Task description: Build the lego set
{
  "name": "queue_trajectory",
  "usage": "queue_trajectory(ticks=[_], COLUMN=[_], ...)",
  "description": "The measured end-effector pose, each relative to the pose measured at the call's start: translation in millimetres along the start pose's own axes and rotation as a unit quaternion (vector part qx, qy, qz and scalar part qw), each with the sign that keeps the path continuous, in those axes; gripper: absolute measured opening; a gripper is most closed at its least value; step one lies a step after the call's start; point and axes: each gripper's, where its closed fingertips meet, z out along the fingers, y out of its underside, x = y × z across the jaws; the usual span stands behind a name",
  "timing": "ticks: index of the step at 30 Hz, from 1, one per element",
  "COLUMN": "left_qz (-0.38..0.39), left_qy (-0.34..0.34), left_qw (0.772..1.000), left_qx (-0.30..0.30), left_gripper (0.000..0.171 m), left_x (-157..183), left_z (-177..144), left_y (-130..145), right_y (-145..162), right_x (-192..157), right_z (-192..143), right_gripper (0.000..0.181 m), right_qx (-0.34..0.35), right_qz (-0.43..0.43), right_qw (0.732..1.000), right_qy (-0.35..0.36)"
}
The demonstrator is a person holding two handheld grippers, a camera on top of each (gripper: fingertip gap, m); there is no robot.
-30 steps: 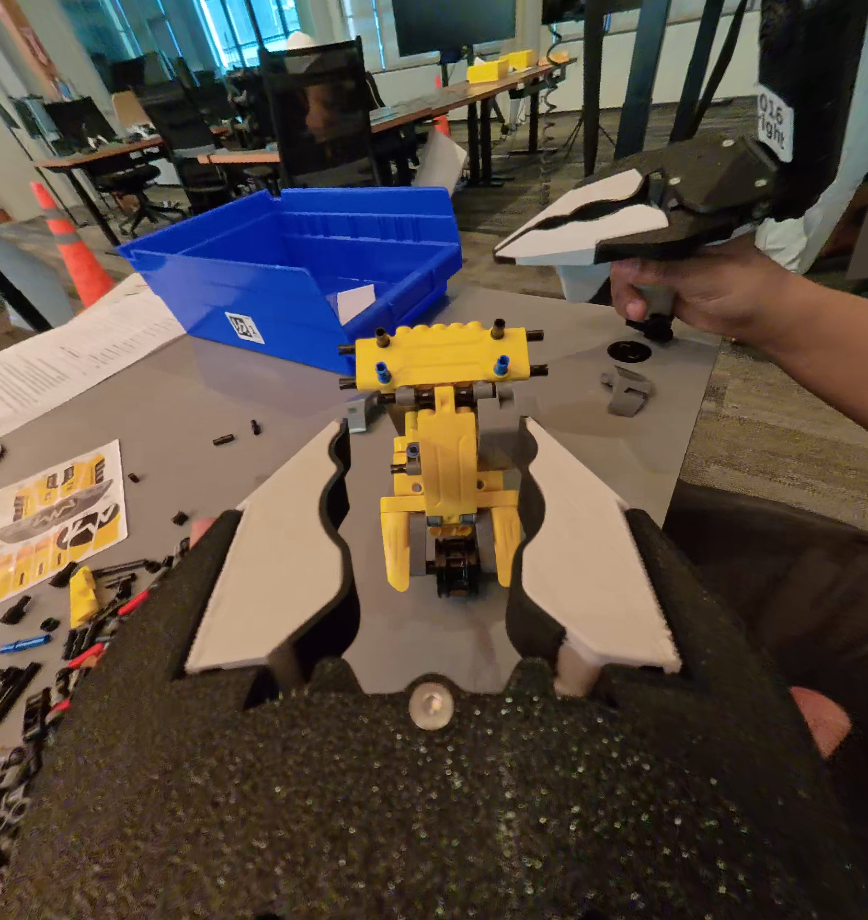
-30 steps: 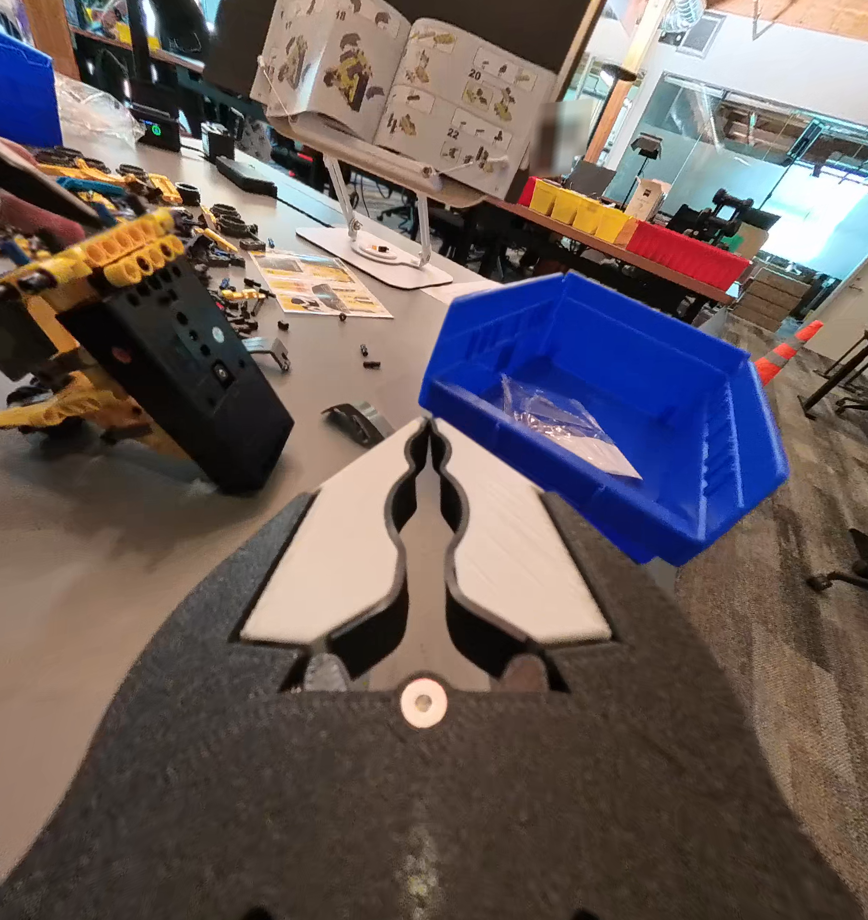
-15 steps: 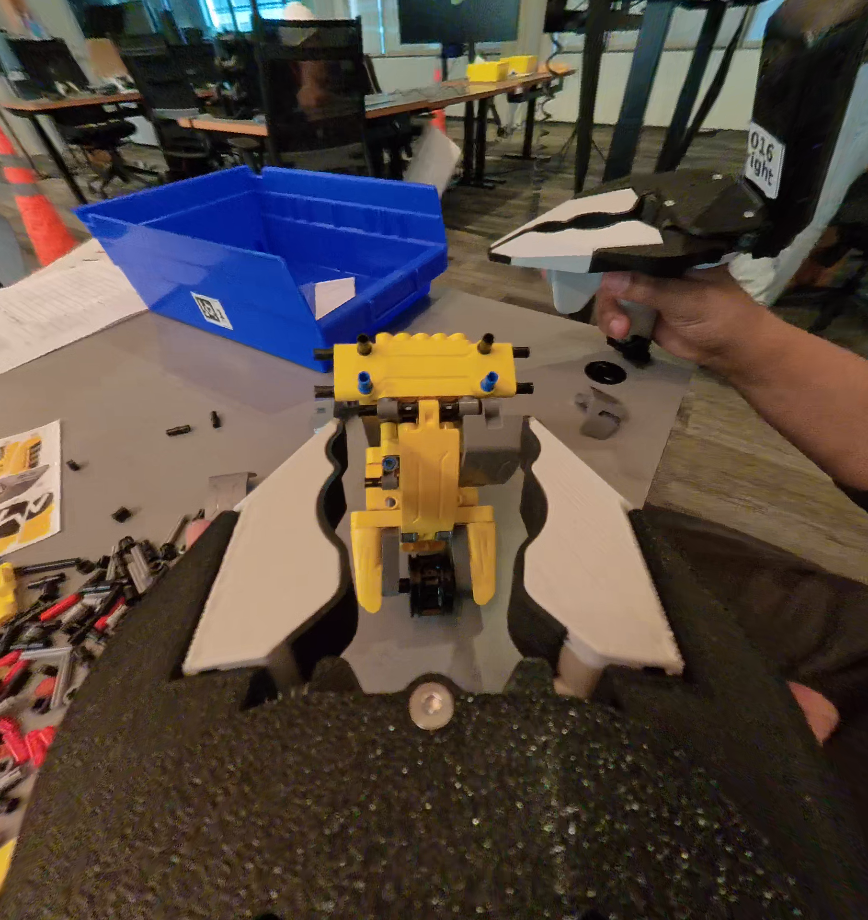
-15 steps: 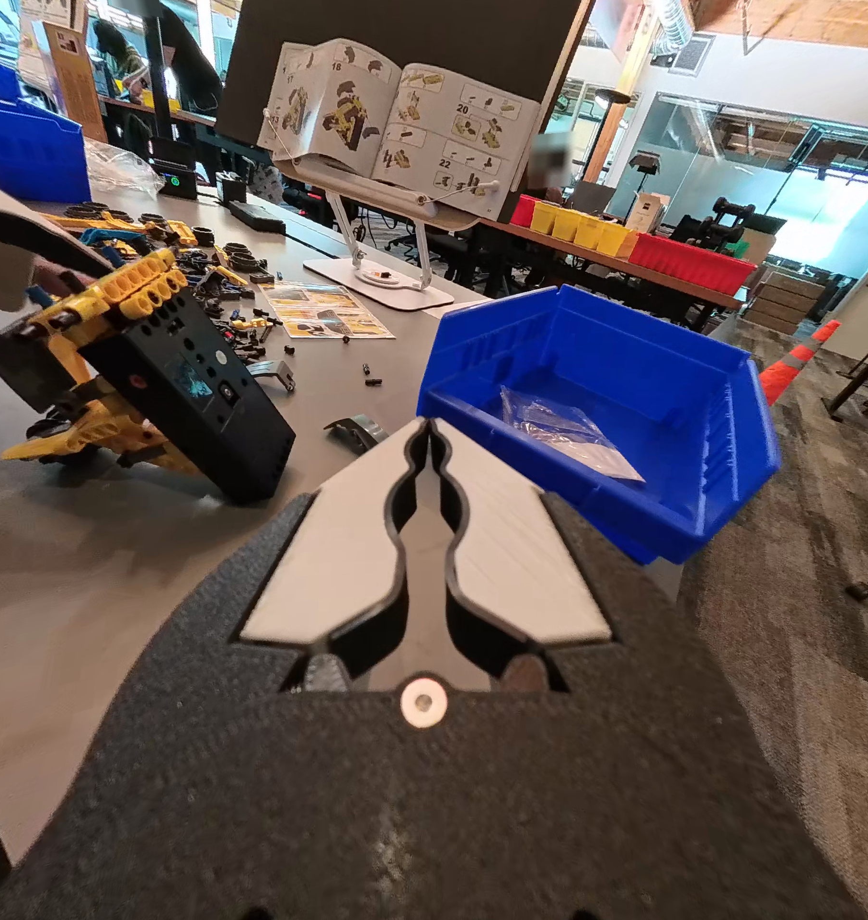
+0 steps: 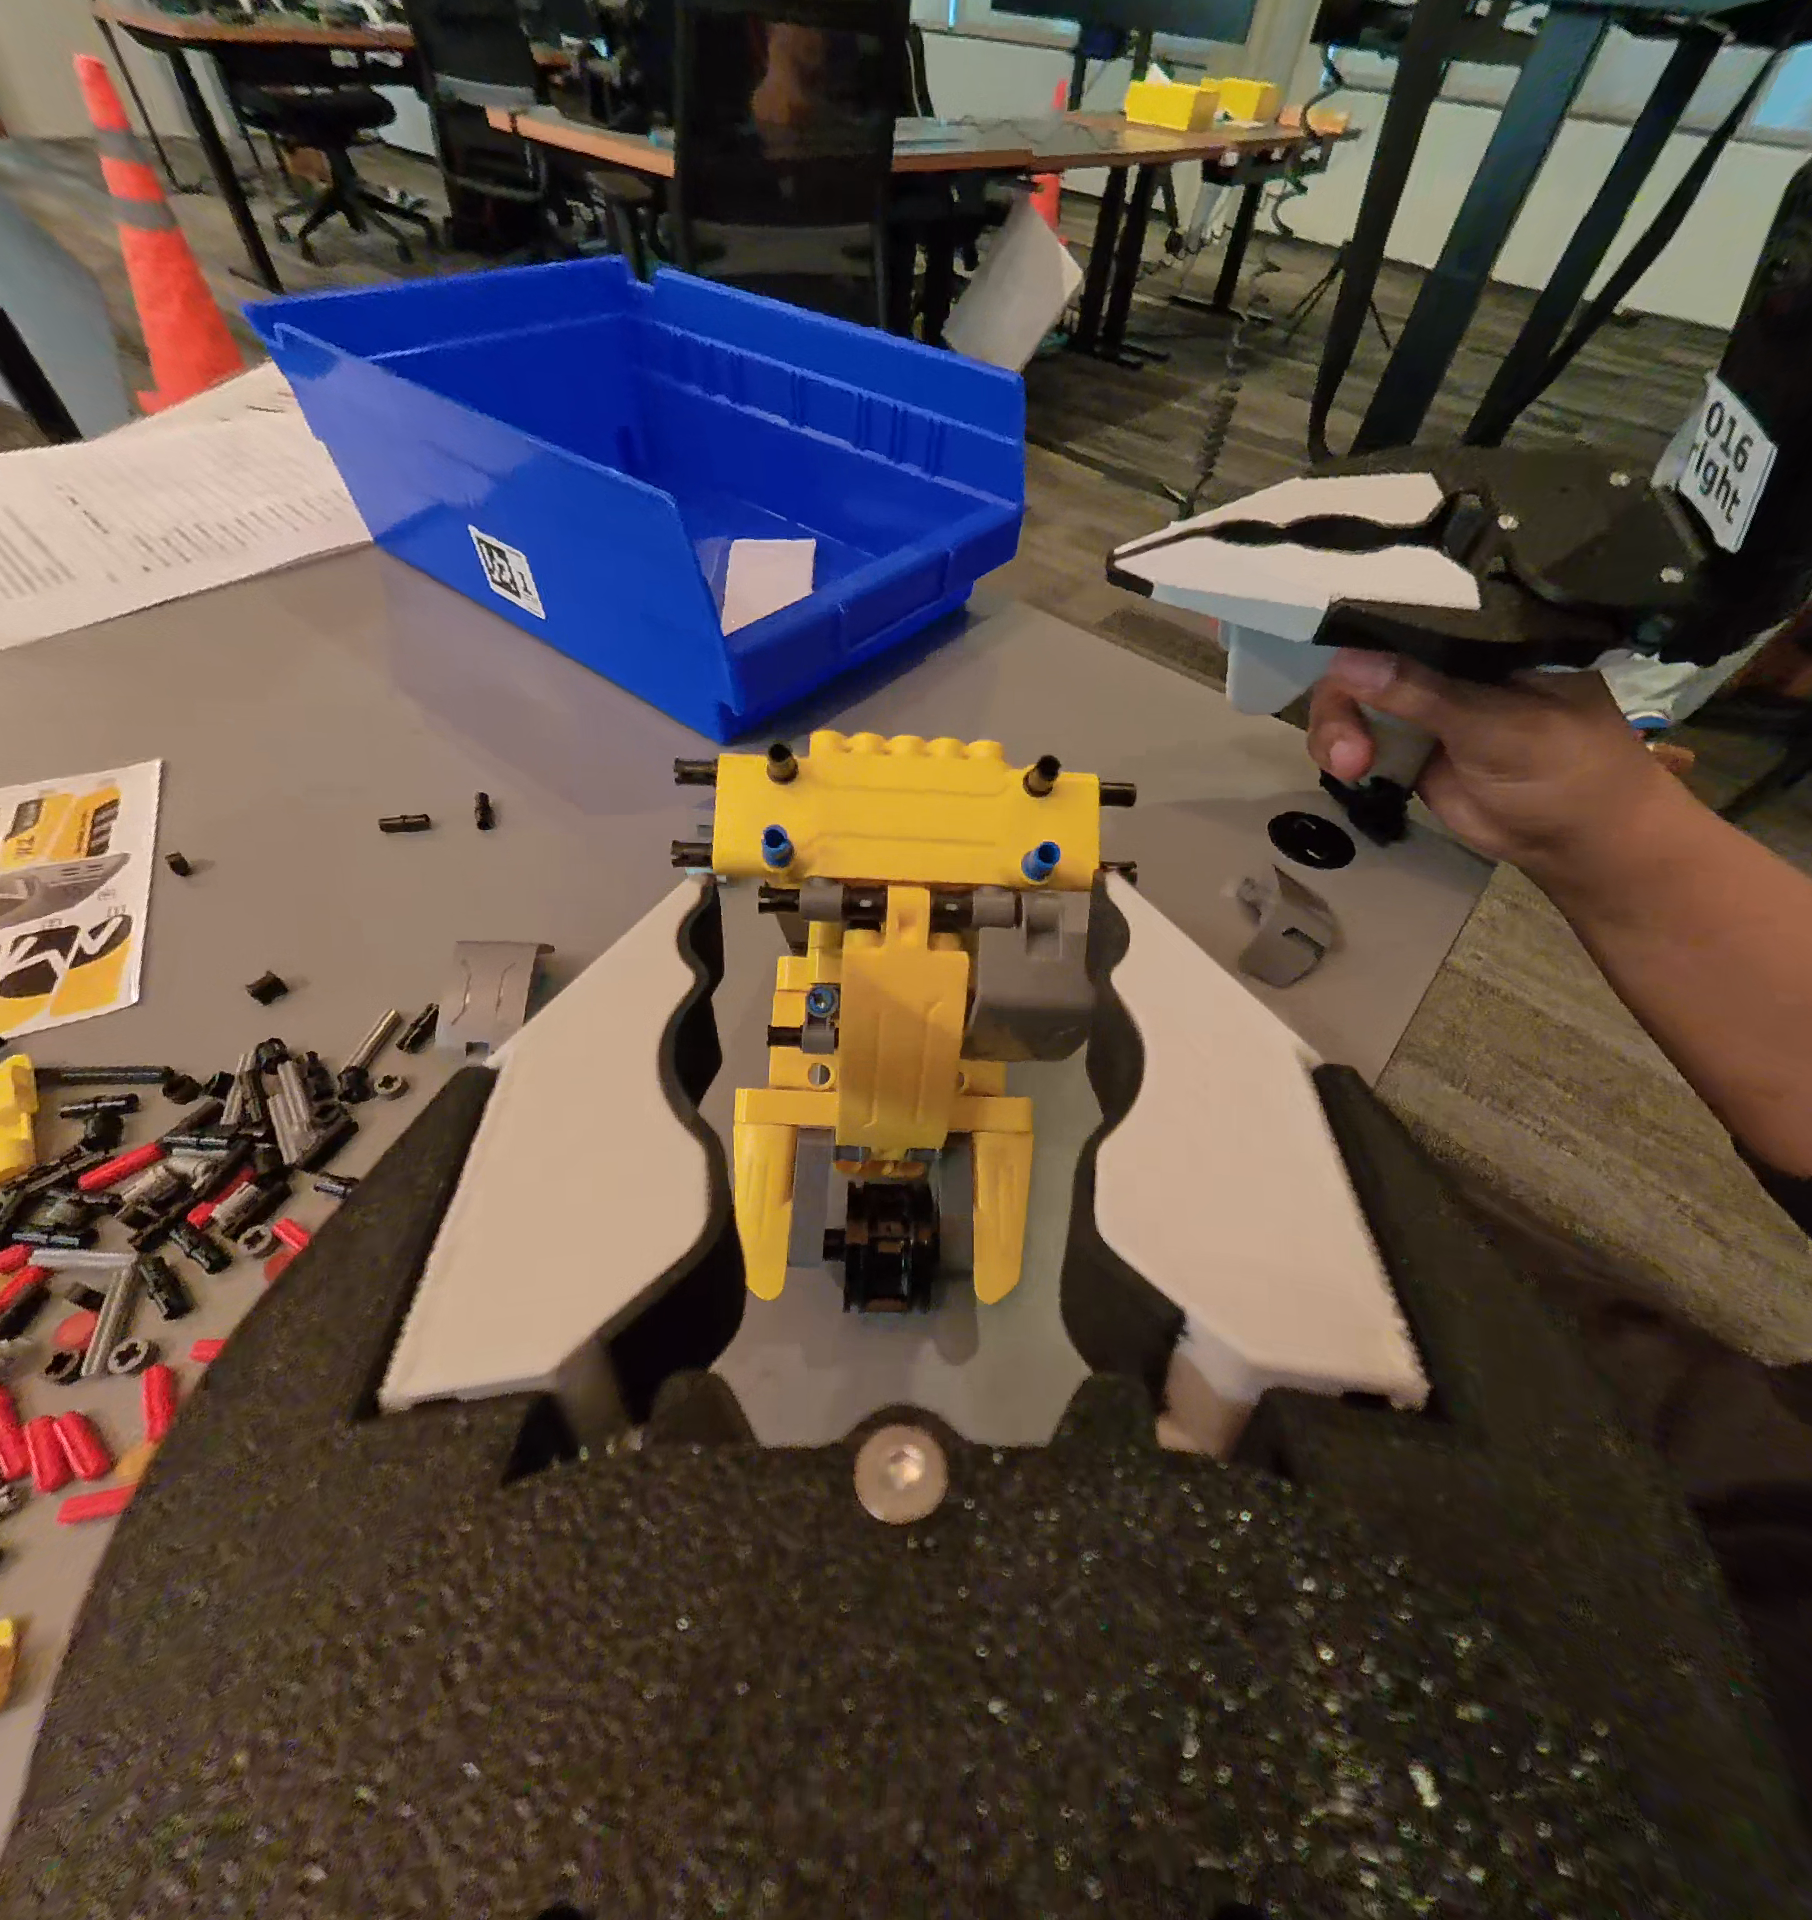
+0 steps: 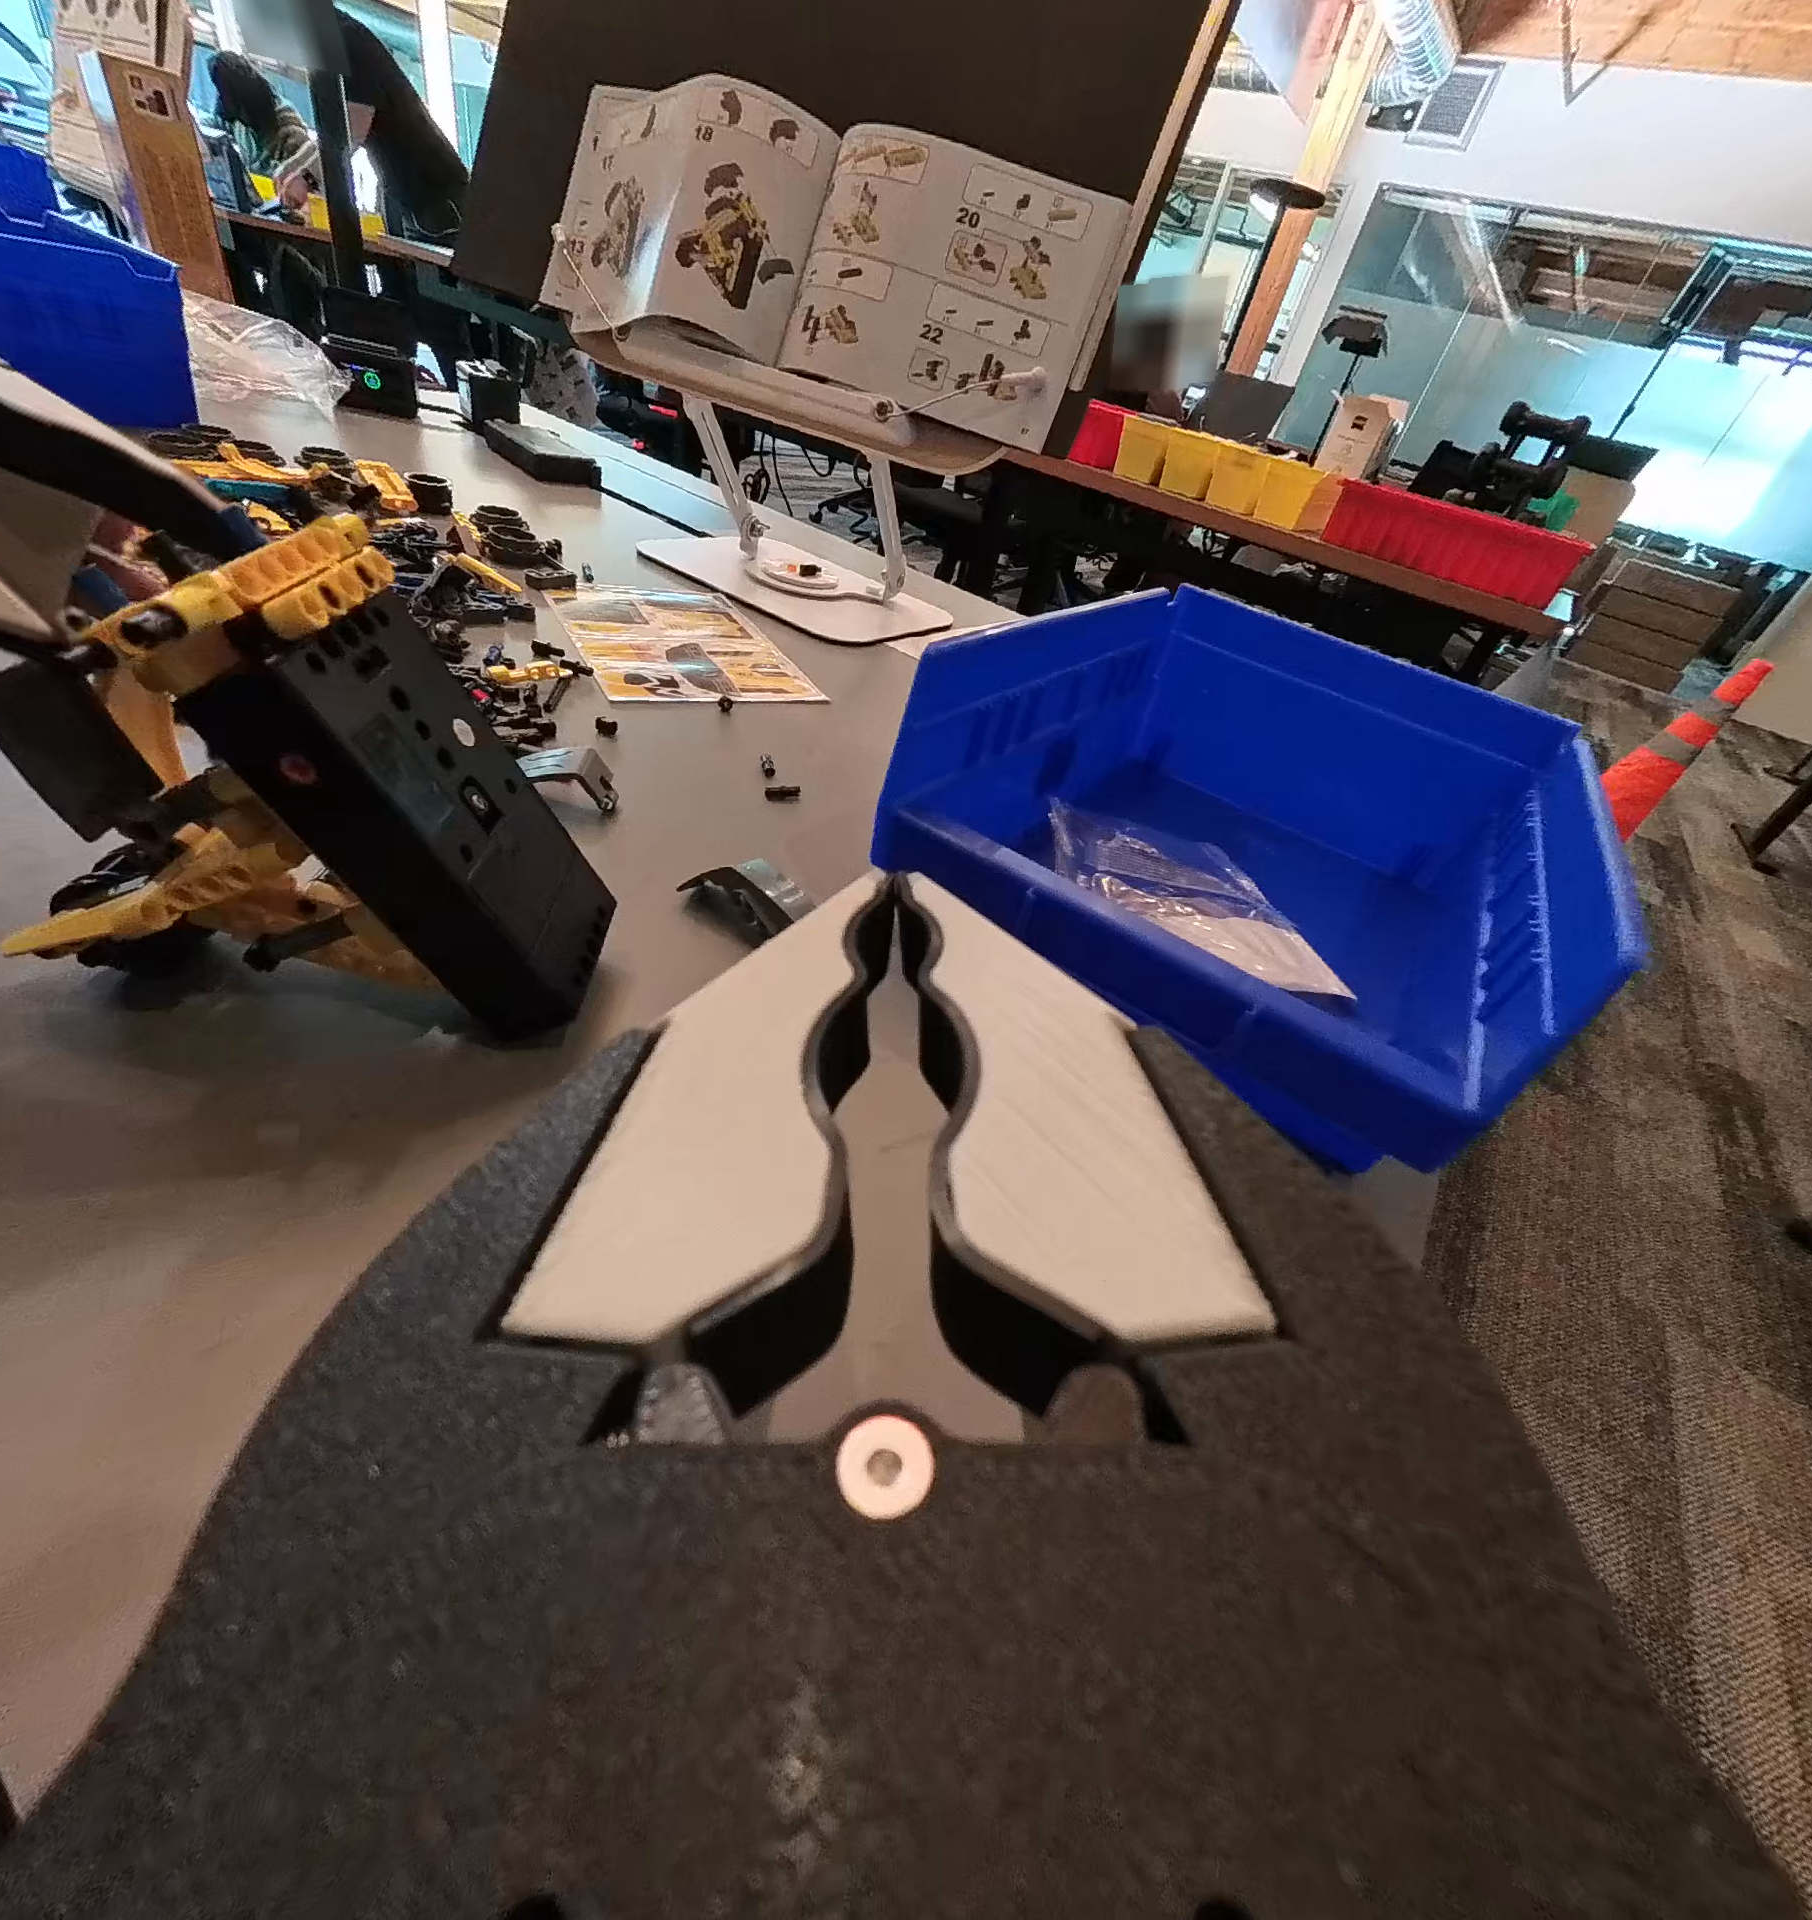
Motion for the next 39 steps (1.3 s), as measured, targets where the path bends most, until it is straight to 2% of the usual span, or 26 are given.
queue_trajectory(ticks=[6,11,39], left_qz=[0.053,0.09,0.141], left_qy=[0.011,-0.017,-0.024], left_qw=[0.998,0.994,0.99], left_qx=[-0.021,-0.053,0.0], left_gripper=[0.07,0.074,0.069], left_x=[10.0,2.4,5.7], left_z=[-1.5,5.2,7.3], left_y=[5.1,18.5,11.6], right_y=[-0.5,-0.8,2.2], right_x=[1.7,0.6,-0.1], right_z=[-0.6,-0.1,0.9], right_gripper=[0.0,0.0,0.0], right_qx=[0.004,0.004,-0.003], right_qz=[0.01,0.009,0.004], right_qw=[1.0,1.0,1.0], right_qy=[-0.002,-0.004,-0.004])
